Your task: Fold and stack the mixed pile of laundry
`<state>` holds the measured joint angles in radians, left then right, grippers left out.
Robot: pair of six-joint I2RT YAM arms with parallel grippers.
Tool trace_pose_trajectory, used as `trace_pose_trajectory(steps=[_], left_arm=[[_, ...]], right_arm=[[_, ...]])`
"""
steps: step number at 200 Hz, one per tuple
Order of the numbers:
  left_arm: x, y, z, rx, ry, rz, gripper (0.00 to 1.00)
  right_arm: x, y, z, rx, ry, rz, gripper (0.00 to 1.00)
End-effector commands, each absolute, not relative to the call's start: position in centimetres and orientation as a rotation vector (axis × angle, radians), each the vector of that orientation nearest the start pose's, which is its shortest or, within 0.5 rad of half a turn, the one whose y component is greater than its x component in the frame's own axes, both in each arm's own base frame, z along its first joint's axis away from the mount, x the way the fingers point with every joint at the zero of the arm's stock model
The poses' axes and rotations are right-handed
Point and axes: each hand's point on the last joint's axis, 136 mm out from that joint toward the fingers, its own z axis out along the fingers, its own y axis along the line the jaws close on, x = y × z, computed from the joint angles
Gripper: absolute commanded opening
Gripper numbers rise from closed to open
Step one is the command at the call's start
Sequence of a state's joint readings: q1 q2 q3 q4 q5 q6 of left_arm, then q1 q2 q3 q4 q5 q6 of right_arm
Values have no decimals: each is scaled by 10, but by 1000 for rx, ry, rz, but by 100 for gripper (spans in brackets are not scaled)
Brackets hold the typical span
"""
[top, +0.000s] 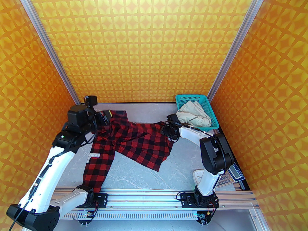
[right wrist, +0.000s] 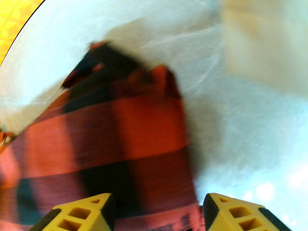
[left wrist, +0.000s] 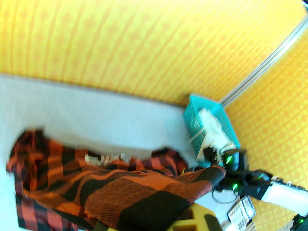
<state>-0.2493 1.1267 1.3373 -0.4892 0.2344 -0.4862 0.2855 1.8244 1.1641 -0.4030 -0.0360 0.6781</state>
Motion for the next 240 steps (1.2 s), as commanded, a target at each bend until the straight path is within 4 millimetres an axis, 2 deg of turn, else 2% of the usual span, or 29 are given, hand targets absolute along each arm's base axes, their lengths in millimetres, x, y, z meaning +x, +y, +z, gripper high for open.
trace_pose_trajectory(steps=[1, 30, 61, 94, 114, 142, 153, 168, 191, 240], left_arm=[[352, -133, 407, 10, 1865, -710, 0], [352, -134, 406, 17, 1867, -713, 0], [352, -134, 402, 23, 1878, -706, 0], [350, -135, 400, 25, 1886, -713, 0], [349, -135, 400, 29, 1886, -711, 0], [349, -135, 396, 28, 1899, -715, 0], [350, -136, 395, 29, 1899, -719, 0], [350, -136, 396, 29, 1896, -721, 0], [351, -137, 397, 31, 1892, -723, 0], [350, -137, 398, 35, 1893, -722, 0]], right_arm=[[414, 143, 47, 569, 2634, 500, 66], [404, 160, 47, 703, 2606, 708, 68], [408, 176, 46, 833, 2526, 896, 65], [419, 171, 36, 844, 2535, 822, 57], [418, 166, 39, 824, 2557, 757, 59], [406, 141, 58, 770, 2558, 574, 62], [402, 138, 67, 757, 2543, 566, 62], [401, 146, 76, 765, 2522, 647, 61], [407, 165, 77, 766, 2511, 759, 58], [424, 180, 55, 761, 2560, 741, 53]])
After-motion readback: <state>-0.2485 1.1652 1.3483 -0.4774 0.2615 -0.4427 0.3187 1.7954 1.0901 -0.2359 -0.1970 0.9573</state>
